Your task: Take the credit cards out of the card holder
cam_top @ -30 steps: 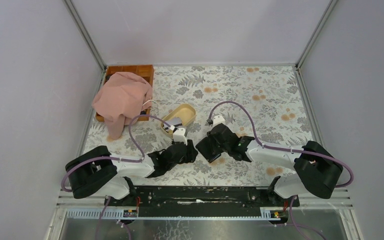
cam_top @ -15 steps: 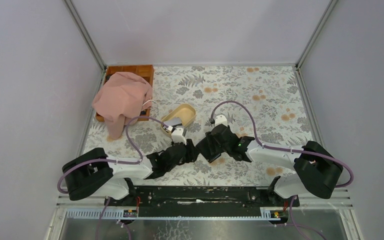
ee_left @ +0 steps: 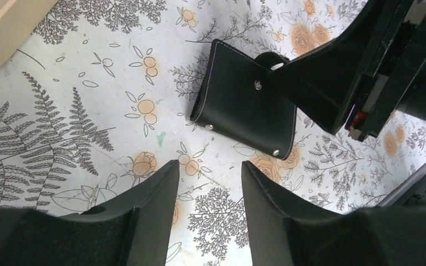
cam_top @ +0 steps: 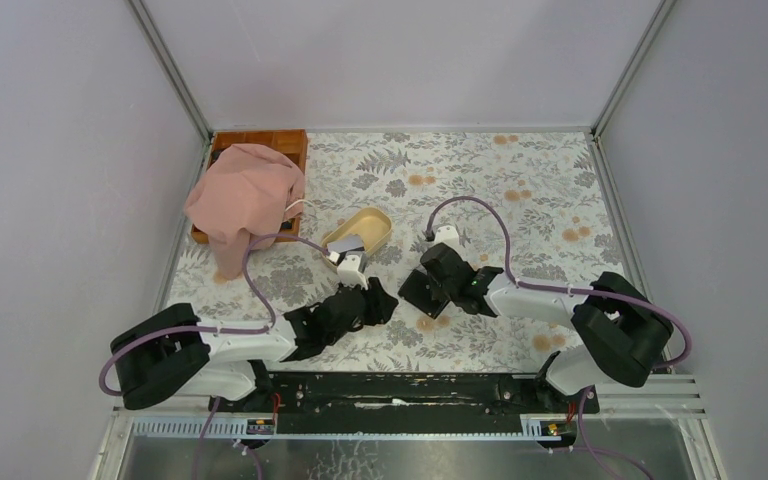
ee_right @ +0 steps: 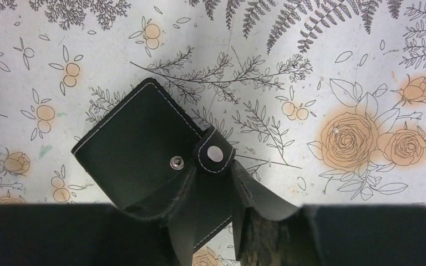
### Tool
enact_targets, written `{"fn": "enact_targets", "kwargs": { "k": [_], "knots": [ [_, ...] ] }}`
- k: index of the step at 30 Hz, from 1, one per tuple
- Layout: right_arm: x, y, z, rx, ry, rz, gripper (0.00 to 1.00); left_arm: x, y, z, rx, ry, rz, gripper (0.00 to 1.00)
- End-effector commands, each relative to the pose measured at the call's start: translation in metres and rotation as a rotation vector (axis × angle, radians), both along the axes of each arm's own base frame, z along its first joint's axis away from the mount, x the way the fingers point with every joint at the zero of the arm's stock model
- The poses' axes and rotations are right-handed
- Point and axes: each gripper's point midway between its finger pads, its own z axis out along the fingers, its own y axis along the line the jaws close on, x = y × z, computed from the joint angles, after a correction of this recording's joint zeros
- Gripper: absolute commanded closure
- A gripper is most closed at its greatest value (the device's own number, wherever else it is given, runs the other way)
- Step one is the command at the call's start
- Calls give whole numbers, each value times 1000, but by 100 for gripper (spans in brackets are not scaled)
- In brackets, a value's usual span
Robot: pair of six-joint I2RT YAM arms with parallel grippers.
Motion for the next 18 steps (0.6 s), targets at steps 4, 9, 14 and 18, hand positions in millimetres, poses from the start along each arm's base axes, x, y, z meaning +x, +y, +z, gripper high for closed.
{"fn": "enact_targets", "kwargs": {
  "k": [4,9,14,18],
  "knots": [
    [18,8,25,30,-89,15,85,1,2,9,-18,-43,5,47],
    [16,12,40,71,-103,33,100,0,2,9,-23,-43,1,47],
    [10,14,73,150,-145,56,100,0,2,12,-21,-53,-6,47],
    [9,14,89,160,-185,103,89,1,5,13,-11,-66,1,45]
  ]
}}
